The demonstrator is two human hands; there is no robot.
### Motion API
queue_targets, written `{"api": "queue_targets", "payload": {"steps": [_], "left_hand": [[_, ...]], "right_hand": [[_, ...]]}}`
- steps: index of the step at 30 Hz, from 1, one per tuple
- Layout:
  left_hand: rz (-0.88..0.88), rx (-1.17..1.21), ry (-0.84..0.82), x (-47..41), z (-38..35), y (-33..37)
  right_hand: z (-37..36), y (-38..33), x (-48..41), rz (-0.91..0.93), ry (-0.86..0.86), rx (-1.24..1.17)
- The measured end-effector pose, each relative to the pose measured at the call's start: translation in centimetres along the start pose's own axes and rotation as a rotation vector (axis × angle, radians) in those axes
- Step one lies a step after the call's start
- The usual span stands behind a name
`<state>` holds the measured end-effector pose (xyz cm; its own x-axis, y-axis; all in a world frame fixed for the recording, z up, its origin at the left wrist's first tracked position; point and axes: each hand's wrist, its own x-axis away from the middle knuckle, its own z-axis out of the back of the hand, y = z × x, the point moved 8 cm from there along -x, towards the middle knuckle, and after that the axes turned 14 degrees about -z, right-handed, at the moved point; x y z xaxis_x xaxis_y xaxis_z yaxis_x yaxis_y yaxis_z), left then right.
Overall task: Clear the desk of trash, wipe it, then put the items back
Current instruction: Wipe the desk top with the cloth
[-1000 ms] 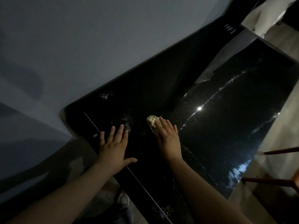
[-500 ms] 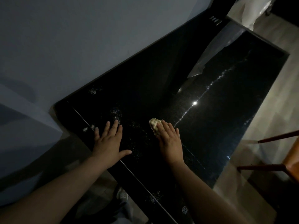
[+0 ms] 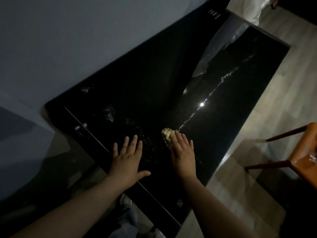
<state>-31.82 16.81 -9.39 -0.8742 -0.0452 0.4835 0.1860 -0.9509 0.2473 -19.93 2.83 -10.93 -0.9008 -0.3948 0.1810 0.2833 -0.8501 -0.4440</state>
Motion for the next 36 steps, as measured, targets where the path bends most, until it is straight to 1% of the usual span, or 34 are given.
{"api": "queue_targets", "payload": {"steps": [11, 18, 22, 26, 31, 36], "left_hand": [[0.038, -0.033, -0.089, 0.0, -2.6, 4.0], [0.068, -0.033, -0.073, -0.1, -2.7, 4.5], [0.086, -0.05, -0.073, -0.2, -2.8, 4.5], [0.098, -0.059, -0.067, -0.2, -2.8, 4.5], [0.119, -0.073, -0.069, -0.2, -2.6, 4.8], [0.144, -0.063, -0.061, 0.0, -2.3, 5.0]], "right_hand": [[1.7, 6.2, 3.5, -0.036, 0.058, -0.036], [2.7, 10.1, 5.8, -0.079, 0.059, -0.091], [3.3, 12.1, 7.1, -0.149, 0.057, -0.212], [4.2, 14.7, 8.6, -0.255, 0.1, -0.312], [5.8, 18.4, 10.3, -0.389, 0.138, -0.276], [8.1, 19.8, 11.1, -0.436, 0.221, -0.215]]}}
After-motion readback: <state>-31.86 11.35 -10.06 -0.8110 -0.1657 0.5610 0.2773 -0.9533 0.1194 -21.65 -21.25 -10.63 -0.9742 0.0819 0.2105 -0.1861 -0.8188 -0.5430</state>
